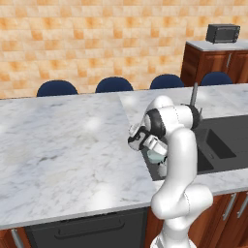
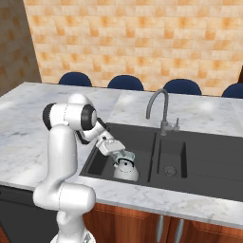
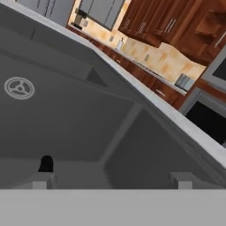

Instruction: Open the cabinet, pick the kettle from the cabinet, and place it in the sink.

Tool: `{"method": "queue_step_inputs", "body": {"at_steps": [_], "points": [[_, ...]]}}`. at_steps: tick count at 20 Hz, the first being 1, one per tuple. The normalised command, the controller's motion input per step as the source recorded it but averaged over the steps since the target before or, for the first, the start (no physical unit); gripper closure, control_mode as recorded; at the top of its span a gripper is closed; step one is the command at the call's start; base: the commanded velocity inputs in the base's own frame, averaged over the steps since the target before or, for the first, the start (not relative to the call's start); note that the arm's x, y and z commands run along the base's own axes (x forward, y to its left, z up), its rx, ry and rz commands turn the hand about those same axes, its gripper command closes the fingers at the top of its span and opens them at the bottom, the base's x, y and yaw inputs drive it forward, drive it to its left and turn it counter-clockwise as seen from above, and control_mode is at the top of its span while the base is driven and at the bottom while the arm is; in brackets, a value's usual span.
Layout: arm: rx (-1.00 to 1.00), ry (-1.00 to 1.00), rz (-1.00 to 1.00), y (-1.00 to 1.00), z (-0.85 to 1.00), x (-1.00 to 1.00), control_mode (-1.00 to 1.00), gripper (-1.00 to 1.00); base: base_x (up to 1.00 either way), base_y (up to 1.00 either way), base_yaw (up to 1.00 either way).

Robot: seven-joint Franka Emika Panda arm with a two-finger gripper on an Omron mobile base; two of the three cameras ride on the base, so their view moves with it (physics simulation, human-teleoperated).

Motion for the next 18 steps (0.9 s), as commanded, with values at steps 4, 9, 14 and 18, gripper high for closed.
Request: {"method": "queue_step_inputs", "body": {"at_steps": [4, 9, 14, 18], "points": [[0.10, -0.20, 0.01, 0.09, 0.17, -0.34, -1.00, -1.00, 0.00, 0.00, 0.00], [0.07, -0.21, 0.05, 0.13, 0.22, -0.35, -1.00, -1.00, 0.00, 0.00, 0.00], [0.06, -0.15, 0.14, 0.11, 0.27, -0.36, -1.00, -1.00, 0.00, 0.00, 0.00], [0.10, -0.07, 0.20, 0.06, 0.33, -0.34, -1.00, -1.00, 0.00, 0.00, 0.00]]}}
